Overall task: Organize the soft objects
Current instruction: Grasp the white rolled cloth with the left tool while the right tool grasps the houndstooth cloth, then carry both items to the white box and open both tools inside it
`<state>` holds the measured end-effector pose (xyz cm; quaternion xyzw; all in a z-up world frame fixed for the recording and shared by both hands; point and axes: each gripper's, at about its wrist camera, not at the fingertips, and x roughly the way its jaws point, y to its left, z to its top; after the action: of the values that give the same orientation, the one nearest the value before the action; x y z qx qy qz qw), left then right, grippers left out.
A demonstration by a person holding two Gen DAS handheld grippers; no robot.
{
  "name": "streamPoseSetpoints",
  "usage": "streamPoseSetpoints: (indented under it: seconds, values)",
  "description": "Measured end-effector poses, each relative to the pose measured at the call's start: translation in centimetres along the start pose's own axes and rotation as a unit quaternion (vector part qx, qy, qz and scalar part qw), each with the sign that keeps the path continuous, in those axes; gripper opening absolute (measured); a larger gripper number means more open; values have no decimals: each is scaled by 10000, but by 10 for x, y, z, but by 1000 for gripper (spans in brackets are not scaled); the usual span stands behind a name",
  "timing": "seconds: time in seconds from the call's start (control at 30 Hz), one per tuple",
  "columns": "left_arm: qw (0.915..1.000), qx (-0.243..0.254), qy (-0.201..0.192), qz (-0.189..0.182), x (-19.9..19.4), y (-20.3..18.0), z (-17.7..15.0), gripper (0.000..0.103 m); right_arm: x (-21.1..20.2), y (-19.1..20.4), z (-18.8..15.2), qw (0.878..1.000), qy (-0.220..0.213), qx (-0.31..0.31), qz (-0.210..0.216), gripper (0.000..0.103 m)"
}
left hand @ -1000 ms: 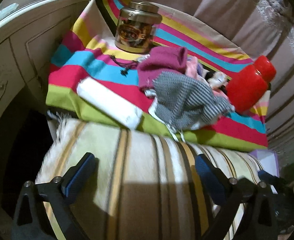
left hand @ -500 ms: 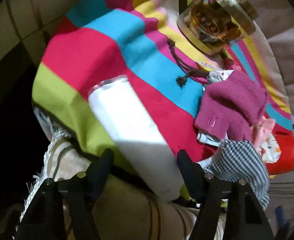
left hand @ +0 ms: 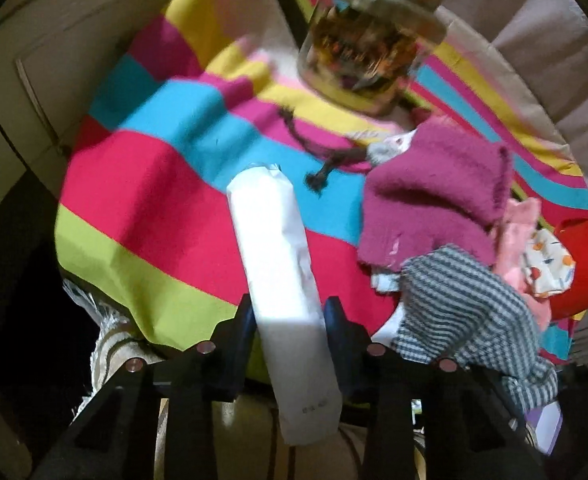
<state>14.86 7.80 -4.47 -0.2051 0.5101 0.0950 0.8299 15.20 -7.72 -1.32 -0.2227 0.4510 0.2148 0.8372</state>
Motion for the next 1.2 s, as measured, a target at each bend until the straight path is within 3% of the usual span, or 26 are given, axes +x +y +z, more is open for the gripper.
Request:
streamPoseSetpoints:
  seconds: [0.3, 0.67, 0.97, 1.2]
  values:
    - [9954, 424, -848, -120, -49, -16, -12, 35, -31, -20, -14, 9948, -443, 712, 582, 21]
    - [9829, 925, -1397, -769, -90, -54, -32, 35, -96, -67, -50, 9732, -1150, 1812, 828, 20]
    - [9680, 1794, -1167, -1308, -107, -139, -73, 35, -150, -133, -114, 9506, -1366, 2754, 423, 20]
    - [9419, 2776, -863, -1684, -114, -233, -131, 35, -175, -182, -183, 9282, -1199, 3521, -108, 20]
